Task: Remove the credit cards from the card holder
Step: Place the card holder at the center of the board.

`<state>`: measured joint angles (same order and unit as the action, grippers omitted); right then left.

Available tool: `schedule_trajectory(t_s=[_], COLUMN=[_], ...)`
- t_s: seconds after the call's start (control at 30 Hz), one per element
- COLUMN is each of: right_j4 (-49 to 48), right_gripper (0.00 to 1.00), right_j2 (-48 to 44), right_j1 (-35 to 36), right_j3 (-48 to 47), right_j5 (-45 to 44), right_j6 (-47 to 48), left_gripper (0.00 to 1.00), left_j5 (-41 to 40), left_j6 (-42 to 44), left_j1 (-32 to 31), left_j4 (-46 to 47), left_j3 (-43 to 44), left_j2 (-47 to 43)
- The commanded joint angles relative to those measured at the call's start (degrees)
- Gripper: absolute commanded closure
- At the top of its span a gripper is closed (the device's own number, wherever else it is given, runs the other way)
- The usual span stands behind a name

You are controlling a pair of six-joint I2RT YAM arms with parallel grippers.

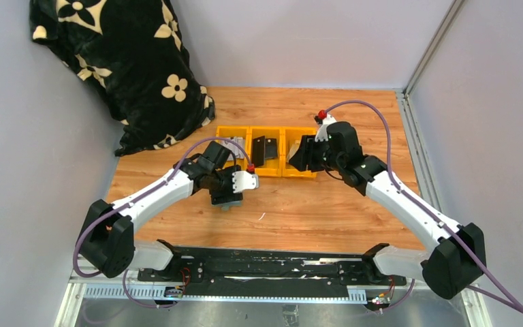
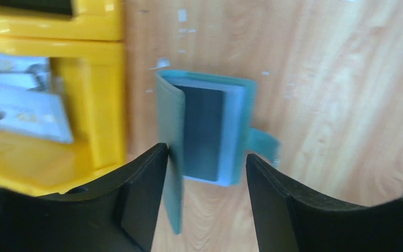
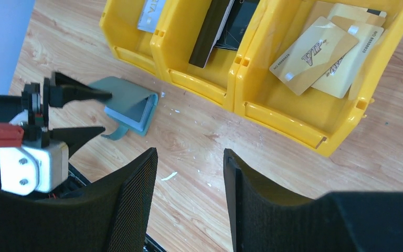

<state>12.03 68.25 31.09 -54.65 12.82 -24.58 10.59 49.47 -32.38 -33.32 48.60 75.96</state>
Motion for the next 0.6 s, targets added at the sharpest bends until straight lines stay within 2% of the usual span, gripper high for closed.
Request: schedule_trajectory(t_s=[0.0, 0.13, 0.2, 0.23, 0.27, 0.3, 0.33, 0.43, 0.57], right_j4=[2.8, 4.7, 5.4, 5.5, 5.6, 5.7, 5.6, 5.3, 2.9], right_gripper=[0.47, 0.47, 0.45, 0.43, 0.38, 0.29, 0.23, 0.21, 0.19], right_j2=[-2.7, -6.6, -9.1, -10.6, -12.1, -13.8, -15.3, -19.6, -23.5], right_j1=[-0.7, -0.9, -1.1, -1.1, -1.1, -1.2, -1.2, -1.4, -2.2], right_j3=[1.1, 1.9, 3.0, 4.1, 5.1, 6.1, 7.3, 10.7, 15.7], right_j5=[-1.9, -4.4, -8.4, -11.1, -14.9, -19.1, -22.9, -34.2, -46.8], right_j6=[-1.1, -0.5, 0.3, 0.8, 1.2, 1.3, 1.4, 2.3, 5.1], left_gripper=[0.39, 0.46, 0.46, 0.38, 0.23, 0.08, 0.01, 0.0, 0.0], left_j5=[14.3, 16.6, 16.3, 16.8, 17.2, 17.7, 18.4, 21.3, 20.6], left_j6=[3.4, 4.0, 1.9, 0.0, -2.5, -5.4, -8.0, -16.2, -25.1], left_j1=[-0.4, -0.4, 0.9, 2.5, 4.6, 7.0, 9.9, 20.1, 28.3], left_j4=[-12.3, -18.3, -18.3, -17.4, -16.2, -14.5, -12.9, -7.5, 2.3], left_j3=[1.4, 3.5, 4.9, 6.4, 7.7, 8.9, 10.1, 12.1, 9.0], left_j2=[-0.1, 2.2, 2.5, 2.2, 1.8, 1.3, 0.7, -1.9, -5.1])
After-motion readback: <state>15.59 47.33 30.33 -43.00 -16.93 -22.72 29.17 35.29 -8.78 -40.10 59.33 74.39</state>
